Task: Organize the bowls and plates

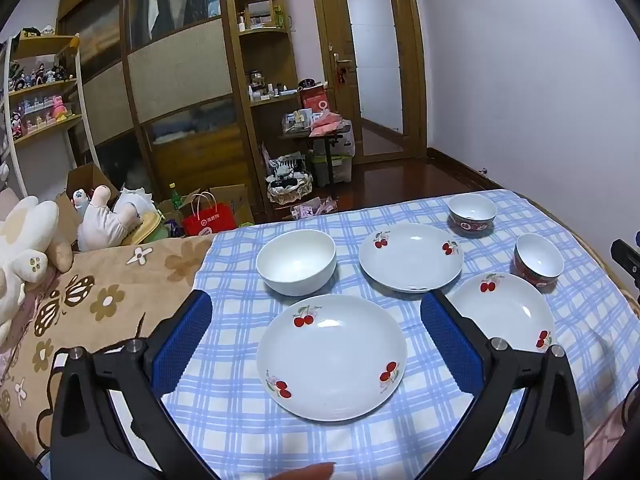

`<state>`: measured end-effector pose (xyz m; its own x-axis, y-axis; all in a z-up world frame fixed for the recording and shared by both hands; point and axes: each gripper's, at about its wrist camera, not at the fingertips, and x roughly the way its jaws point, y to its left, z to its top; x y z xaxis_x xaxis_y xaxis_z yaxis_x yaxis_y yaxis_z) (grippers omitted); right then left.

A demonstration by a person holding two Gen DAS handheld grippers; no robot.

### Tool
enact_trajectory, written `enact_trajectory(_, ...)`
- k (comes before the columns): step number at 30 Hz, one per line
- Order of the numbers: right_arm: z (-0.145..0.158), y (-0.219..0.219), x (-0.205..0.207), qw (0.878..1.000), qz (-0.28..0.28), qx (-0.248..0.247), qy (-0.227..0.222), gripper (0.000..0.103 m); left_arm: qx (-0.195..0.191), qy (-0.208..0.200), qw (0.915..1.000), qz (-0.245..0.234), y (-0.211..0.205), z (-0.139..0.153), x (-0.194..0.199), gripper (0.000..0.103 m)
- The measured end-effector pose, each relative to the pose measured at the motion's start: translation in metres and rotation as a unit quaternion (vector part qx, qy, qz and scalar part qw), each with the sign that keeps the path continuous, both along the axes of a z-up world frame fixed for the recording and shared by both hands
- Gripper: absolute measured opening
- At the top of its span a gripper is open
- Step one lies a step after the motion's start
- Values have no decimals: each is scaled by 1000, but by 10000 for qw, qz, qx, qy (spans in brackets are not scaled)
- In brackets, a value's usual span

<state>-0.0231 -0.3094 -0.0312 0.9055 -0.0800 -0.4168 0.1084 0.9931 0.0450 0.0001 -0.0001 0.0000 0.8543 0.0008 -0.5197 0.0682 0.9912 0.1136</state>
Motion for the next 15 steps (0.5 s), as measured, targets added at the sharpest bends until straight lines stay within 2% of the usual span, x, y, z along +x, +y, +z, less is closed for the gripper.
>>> enact_trajectory(15, 2, 0, -1, 10000, -31, 27, 28, 103, -25, 85, 9999, -50, 5, -3, 2, 102)
